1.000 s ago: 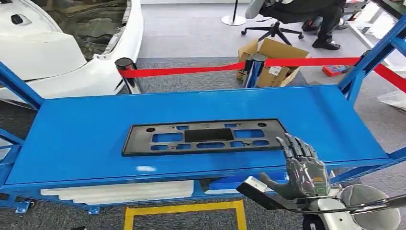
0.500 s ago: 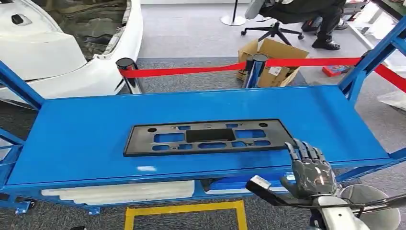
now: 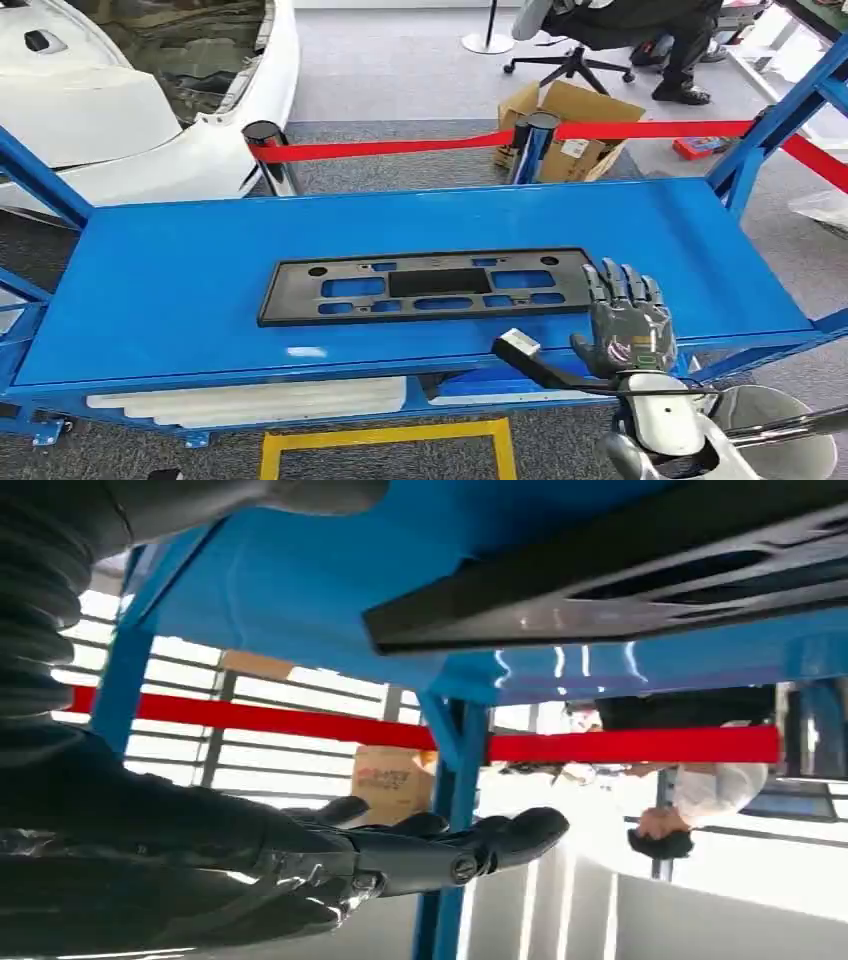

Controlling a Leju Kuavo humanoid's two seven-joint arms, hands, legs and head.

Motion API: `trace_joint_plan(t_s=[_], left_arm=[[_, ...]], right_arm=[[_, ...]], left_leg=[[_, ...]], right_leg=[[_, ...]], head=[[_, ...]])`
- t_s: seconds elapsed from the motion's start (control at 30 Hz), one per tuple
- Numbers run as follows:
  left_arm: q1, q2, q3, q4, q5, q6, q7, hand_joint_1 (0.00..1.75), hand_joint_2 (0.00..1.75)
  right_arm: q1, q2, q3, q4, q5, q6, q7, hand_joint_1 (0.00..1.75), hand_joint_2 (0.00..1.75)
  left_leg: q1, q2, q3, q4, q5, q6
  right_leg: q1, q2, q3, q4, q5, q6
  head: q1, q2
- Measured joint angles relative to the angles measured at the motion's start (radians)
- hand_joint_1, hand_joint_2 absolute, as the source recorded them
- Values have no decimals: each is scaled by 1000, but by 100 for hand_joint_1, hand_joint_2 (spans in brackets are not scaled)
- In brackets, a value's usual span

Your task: Take the parts from the cabinet and place them on the table.

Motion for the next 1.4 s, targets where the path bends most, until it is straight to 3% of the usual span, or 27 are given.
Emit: trace_joint_plan(t_s=[0.37,0.77,1.17,1.4], left_arm=[[-5,3,1,0,-34,-17,-5,0,0],[-16,6,10,0,-66,-28,-18,0,0],[-28,6,18,0,-120,-45,-29,0,0],[-27,6,19,0,-124,-47,-35,0,0]], right_arm=[[-135,70,-6,197,-67,31,-83,0,175],[-293,152,2,421,-87,29,-127,0,175],[-452,315,168,611,-155,21,-203,0,175],[-486,361,220,671,-182,28,-212,0,175]], left_leg=[[0,0,0,0,0,0],[0,0,0,0,0,0],[1,1,0,0,1,-1],[0,1,0,0,1,-1]], right_leg=[[0,0,0,0,0,0],[0,0,0,1,0,0],[1,2,-1,2,1,-1],[0,2,-1,2,1,-1]], head=[[0,0],[0,0],[0,0],[0,0]])
